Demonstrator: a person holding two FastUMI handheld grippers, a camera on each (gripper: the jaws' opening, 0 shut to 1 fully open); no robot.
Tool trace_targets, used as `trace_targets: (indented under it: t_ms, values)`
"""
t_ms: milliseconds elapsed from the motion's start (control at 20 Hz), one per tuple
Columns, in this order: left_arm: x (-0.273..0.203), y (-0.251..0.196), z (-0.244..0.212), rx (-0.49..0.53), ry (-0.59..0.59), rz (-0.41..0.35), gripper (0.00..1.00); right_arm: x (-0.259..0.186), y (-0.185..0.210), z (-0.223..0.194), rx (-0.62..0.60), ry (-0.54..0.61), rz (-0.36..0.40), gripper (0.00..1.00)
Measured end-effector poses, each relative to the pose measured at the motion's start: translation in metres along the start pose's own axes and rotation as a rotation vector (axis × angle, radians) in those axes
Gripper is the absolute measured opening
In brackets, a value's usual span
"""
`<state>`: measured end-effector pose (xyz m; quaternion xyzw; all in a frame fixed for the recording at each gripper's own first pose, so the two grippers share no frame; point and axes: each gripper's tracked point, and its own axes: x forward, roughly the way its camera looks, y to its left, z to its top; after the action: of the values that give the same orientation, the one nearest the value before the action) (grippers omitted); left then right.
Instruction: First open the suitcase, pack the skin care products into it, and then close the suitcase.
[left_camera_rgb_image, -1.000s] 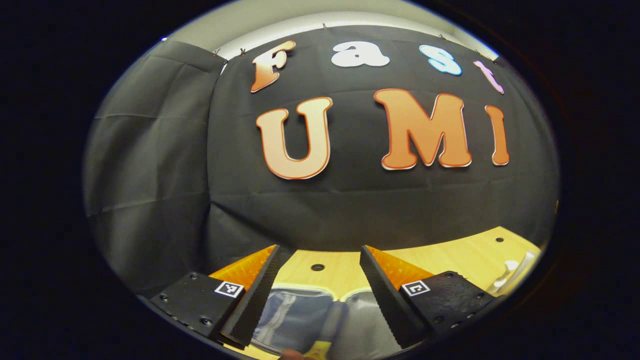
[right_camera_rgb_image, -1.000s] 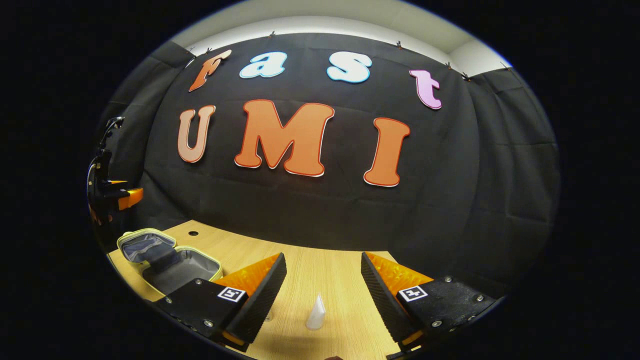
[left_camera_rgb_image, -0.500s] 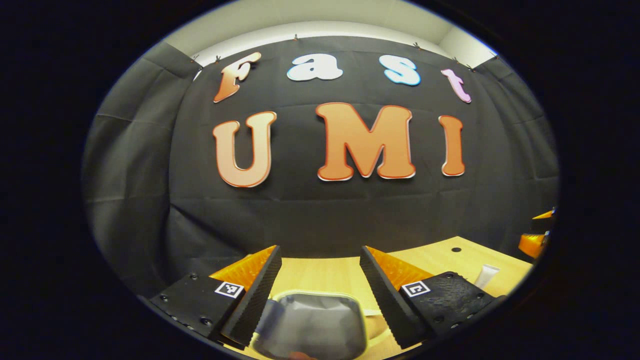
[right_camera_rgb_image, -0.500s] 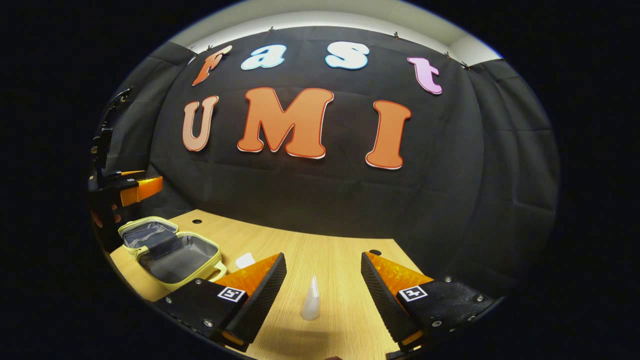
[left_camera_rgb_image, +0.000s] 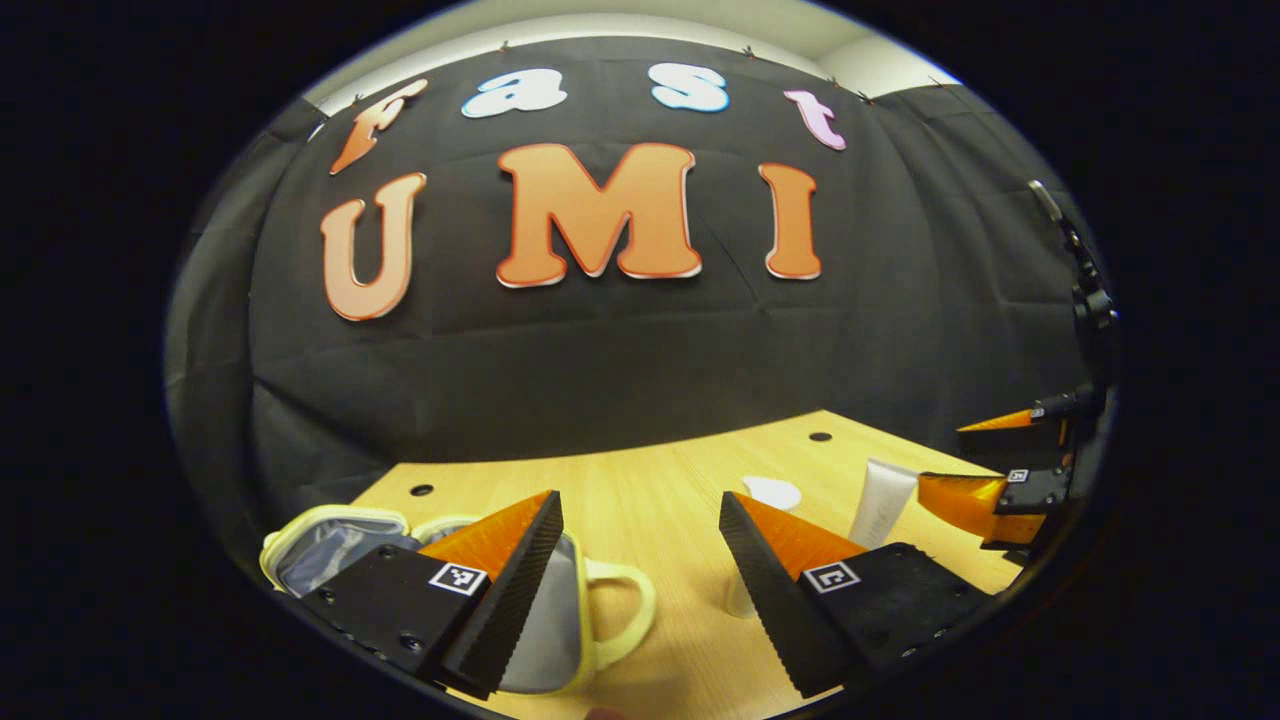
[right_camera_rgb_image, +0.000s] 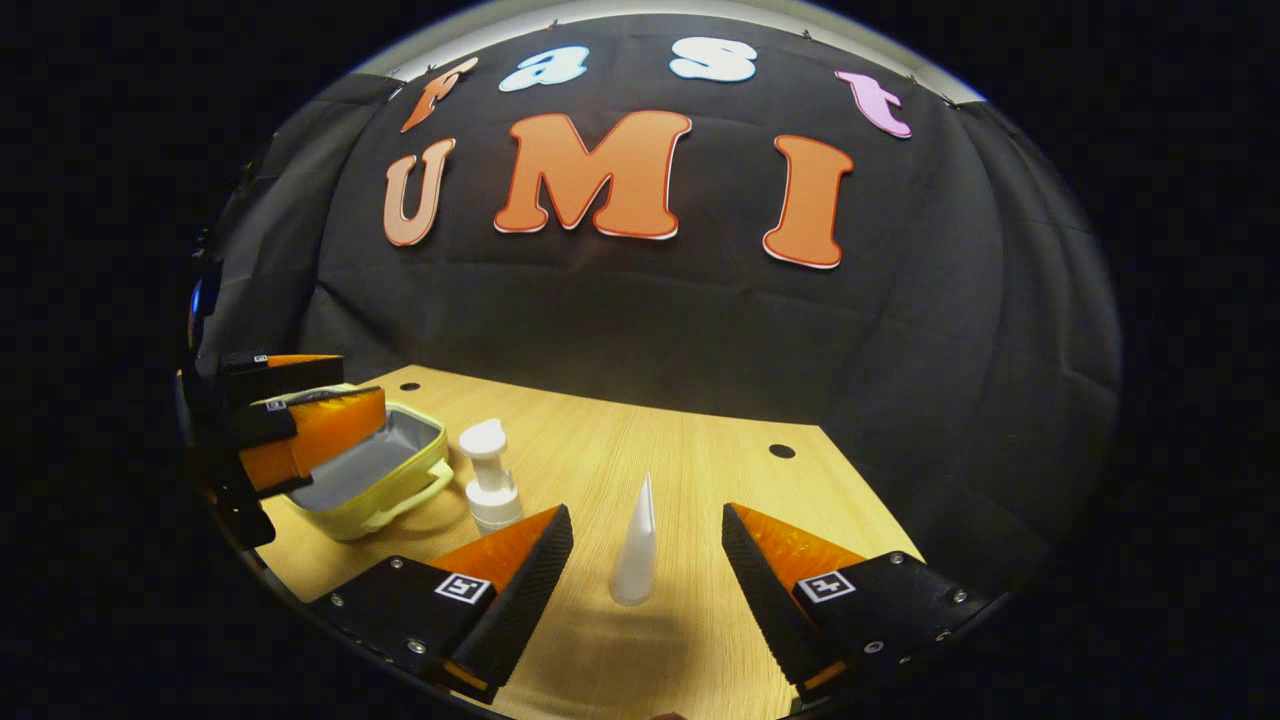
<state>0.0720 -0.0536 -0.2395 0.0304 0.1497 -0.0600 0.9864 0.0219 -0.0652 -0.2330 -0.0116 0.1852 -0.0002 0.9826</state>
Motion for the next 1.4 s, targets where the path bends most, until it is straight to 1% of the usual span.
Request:
trace_targets:
  t_ms: [50,200,300,550,800,950,1000,1100,1150,1300,1400]
  values:
    - [0.005,-0.008,-0.011,0.010,0.015,-0.011,0.99,0.008,0.003,-0.010,0.002,0.009,0.015,0.96]
    - [0.020,-0.026,-0.036,0.049,0.028,-0.037,0.99,0.025,0.000,-0.030,0.002,0.019,0.023,0.96]
    - [0.028,-0.038,-0.052,0.053,0.047,-0.057,0.99,0.035,-0.001,-0.041,0.003,0.027,0.029,0.96]
    - [0.048,-0.071,-0.084,0.083,0.091,-0.118,0.99,0.042,-0.001,-0.060,0.004,0.040,0.058,0.96]
    - [0.076,-0.097,-0.117,0.071,0.163,-0.163,0.99,0.046,-0.007,-0.073,0.007,0.068,0.062,0.96]
    - [0.088,-0.104,-0.127,0.056,0.185,-0.189,0.91,0.050,-0.008,-0.078,0.000,0.078,0.079,0.96]
    - [0.095,-0.103,-0.127,0.050,0.188,-0.182,0.82,0.053,-0.006,-0.079,0.000,0.081,0.089,0.96]
    - [0.100,-0.102,-0.126,0.021,0.199,-0.196,0.64,0.060,0.001,-0.081,-0.004,0.089,0.111,0.96]
    - [0.101,-0.102,-0.123,0.004,0.202,-0.196,0.64,0.064,0.003,-0.084,-0.009,0.096,0.117,0.96]
    - [0.096,-0.098,-0.125,-0.021,0.245,-0.179,0.58,0.073,0.008,-0.089,0.000,0.119,0.137,0.96]
    - [0.091,-0.090,-0.117,-0.049,0.249,-0.163,0.58,0.079,0.010,-0.094,0.020,0.137,0.152,0.95]
